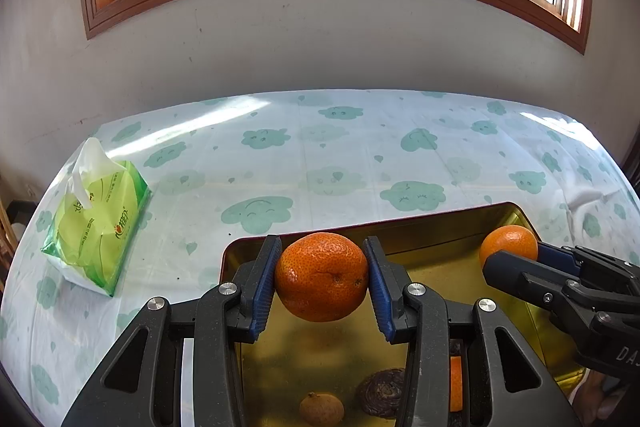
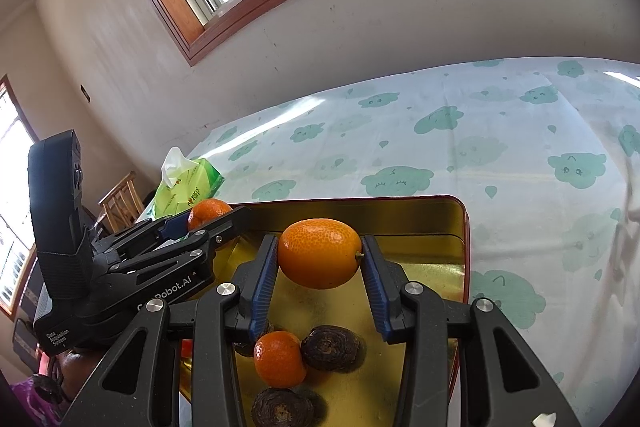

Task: Organize fruits
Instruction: 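Lower both held fruits toward the tin bottom, then open both grippers to release the tangerine and orange into the tin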

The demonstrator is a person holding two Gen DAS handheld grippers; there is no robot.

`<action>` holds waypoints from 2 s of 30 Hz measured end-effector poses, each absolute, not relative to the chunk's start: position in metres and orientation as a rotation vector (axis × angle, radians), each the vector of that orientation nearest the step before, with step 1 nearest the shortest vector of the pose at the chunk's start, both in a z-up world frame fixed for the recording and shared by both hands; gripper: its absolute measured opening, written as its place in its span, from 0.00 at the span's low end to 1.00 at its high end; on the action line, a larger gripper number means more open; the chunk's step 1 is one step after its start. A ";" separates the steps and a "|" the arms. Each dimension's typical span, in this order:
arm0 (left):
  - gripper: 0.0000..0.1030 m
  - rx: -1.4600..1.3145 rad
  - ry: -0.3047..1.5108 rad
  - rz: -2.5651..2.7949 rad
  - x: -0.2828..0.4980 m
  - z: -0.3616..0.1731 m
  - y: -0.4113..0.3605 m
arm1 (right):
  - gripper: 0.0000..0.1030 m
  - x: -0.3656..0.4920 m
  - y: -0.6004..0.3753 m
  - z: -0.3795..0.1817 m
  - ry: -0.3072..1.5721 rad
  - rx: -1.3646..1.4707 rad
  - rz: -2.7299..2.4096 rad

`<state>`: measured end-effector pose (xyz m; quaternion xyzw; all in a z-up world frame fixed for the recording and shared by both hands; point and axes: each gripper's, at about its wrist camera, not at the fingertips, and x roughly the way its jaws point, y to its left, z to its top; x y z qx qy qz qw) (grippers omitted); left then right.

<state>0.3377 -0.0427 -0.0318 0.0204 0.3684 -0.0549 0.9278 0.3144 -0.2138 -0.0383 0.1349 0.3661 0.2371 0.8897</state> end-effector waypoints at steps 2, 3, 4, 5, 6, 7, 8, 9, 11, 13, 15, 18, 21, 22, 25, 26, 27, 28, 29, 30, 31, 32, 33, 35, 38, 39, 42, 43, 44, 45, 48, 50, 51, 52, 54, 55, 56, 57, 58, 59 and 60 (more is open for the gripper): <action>0.42 0.042 0.756 -0.114 0.338 -0.032 -0.043 | 0.38 0.315 -0.214 -0.039 0.761 0.281 0.493; 0.41 0.042 0.756 -0.113 0.338 -0.032 -0.043 | 0.38 0.314 -0.213 -0.039 0.761 0.281 0.493; 0.41 0.042 0.756 -0.113 0.338 -0.032 -0.043 | 0.38 0.315 -0.214 -0.038 0.761 0.280 0.492; 0.42 0.042 0.756 -0.113 0.338 -0.032 -0.043 | 0.38 0.314 -0.213 -0.039 0.761 0.280 0.492; 0.41 0.042 0.756 -0.113 0.338 -0.032 -0.043 | 0.38 0.315 -0.213 -0.039 0.762 0.281 0.493; 0.41 0.042 0.756 -0.113 0.338 -0.032 -0.043 | 0.38 0.315 -0.214 -0.038 0.762 0.280 0.493; 0.41 0.042 0.755 -0.113 0.338 -0.032 -0.043 | 0.38 0.315 -0.213 -0.039 0.762 0.279 0.493; 0.41 0.042 0.756 -0.113 0.338 -0.032 -0.043 | 0.38 0.315 -0.213 -0.039 0.762 0.279 0.493; 0.41 0.043 0.756 -0.113 0.339 -0.032 -0.043 | 0.38 0.315 -0.213 -0.039 0.762 0.280 0.493; 0.42 0.044 0.756 -0.113 0.338 -0.033 -0.043 | 0.38 0.316 -0.213 -0.039 0.764 0.280 0.493; 0.42 0.045 0.756 -0.112 0.338 -0.033 -0.042 | 0.38 0.316 -0.213 -0.039 0.763 0.279 0.493; 0.42 0.044 0.757 -0.113 0.338 -0.033 -0.043 | 0.38 0.316 -0.213 -0.039 0.764 0.279 0.494; 0.41 0.043 0.756 -0.113 0.338 -0.033 -0.043 | 0.38 0.315 -0.213 -0.040 0.765 0.279 0.495; 0.41 0.044 0.757 -0.114 0.339 -0.033 -0.043 | 0.38 0.316 -0.213 -0.040 0.765 0.280 0.494; 0.42 0.044 0.757 -0.112 0.339 -0.033 -0.043 | 0.38 0.316 -0.213 -0.039 0.765 0.280 0.494; 0.42 0.044 0.758 -0.113 0.339 -0.033 -0.043 | 0.38 0.316 -0.212 -0.039 0.765 0.279 0.494; 0.42 0.045 0.759 -0.113 0.339 -0.033 -0.043 | 0.38 0.316 -0.212 -0.039 0.765 0.279 0.494; 0.42 0.045 0.758 -0.112 0.338 -0.034 -0.043 | 0.38 0.317 -0.212 -0.039 0.765 0.279 0.494; 0.42 0.045 0.758 -0.113 0.339 -0.034 -0.043 | 0.38 0.317 -0.212 -0.038 0.765 0.279 0.494; 0.42 0.045 0.760 -0.113 0.338 -0.034 -0.042 | 0.38 0.317 -0.212 -0.039 0.766 0.279 0.494; 0.42 0.046 0.760 -0.113 0.338 -0.035 -0.042 | 0.38 0.316 -0.212 -0.039 0.766 0.278 0.494; 0.42 0.046 0.760 -0.112 0.338 -0.035 -0.042 | 0.38 0.317 -0.211 -0.040 0.767 0.278 0.494; 0.42 0.045 0.760 -0.111 0.339 -0.034 -0.042 | 0.38 0.317 -0.211 -0.041 0.768 0.278 0.495; 0.42 0.045 0.759 -0.113 0.339 -0.034 -0.043 | 0.38 0.319 -0.210 -0.043 0.770 0.278 0.493; 0.42 0.046 0.762 -0.109 0.339 -0.034 -0.043 | 0.38 0.320 -0.210 -0.044 0.772 0.277 0.493; 0.43 0.045 0.762 -0.109 0.339 -0.035 -0.042 | 0.38 0.319 -0.210 -0.045 0.772 0.278 0.491; 0.56 0.048 0.752 -0.101 0.337 -0.034 -0.041 | 0.40 0.320 -0.212 -0.045 0.768 0.286 0.482; 0.59 0.048 0.747 -0.098 0.336 -0.034 -0.041 | 0.40 0.320 -0.214 -0.045 0.763 0.286 0.480; 0.64 0.050 0.742 -0.095 0.337 -0.033 -0.041 | 0.43 0.319 -0.215 -0.044 0.761 0.287 0.476; 0.66 0.054 0.737 -0.092 0.336 -0.032 -0.041 | 0.44 0.319 -0.216 -0.044 0.759 0.290 0.474; 0.67 0.065 0.737 -0.086 0.335 -0.032 -0.041 | 0.44 0.316 -0.221 -0.043 0.754 0.296 0.470; 0.70 0.066 0.736 -0.081 0.335 -0.030 -0.042 | 0.44 0.313 -0.224 -0.041 0.749 0.301 0.468; 0.72 0.065 0.732 -0.078 0.334 -0.030 -0.042 | 0.44 0.312 -0.225 -0.040 0.746 0.305 0.468; 0.73 0.064 0.729 -0.076 0.334 -0.029 -0.042 | 0.45 0.308 -0.228 -0.039 0.741 0.311 0.469; 0.76 0.067 0.724 -0.067 0.333 -0.028 -0.041 | 0.48 0.303 -0.234 -0.034 0.725 0.323 0.470; 0.76 0.067 0.722 -0.066 0.332 -0.027 -0.041 | 0.48 0.301 -0.235 -0.032 0.718 0.322 0.468; 0.76 0.066 0.721 -0.065 0.330 -0.026 -0.040 | 0.48 0.297 -0.237 -0.029 0.713 0.317 0.468; 0.76 0.064 0.720 -0.065 0.330 -0.025 -0.040 | 0.48 0.293 -0.240 -0.026 0.707 0.309 0.467; 0.76 0.062 0.716 -0.064 0.327 -0.023 -0.039 | 0.48 0.289 -0.243 -0.024 0.701 0.299 0.462; 0.76 0.062 0.712 -0.062 0.326 -0.021 -0.040 | 0.48 0.284 -0.246 -0.021 0.693 0.288 0.455; 0.77 0.064 0.707 -0.060 0.323 -0.019 -0.040 | 0.50 0.277 -0.250 -0.019 0.685 0.276 0.449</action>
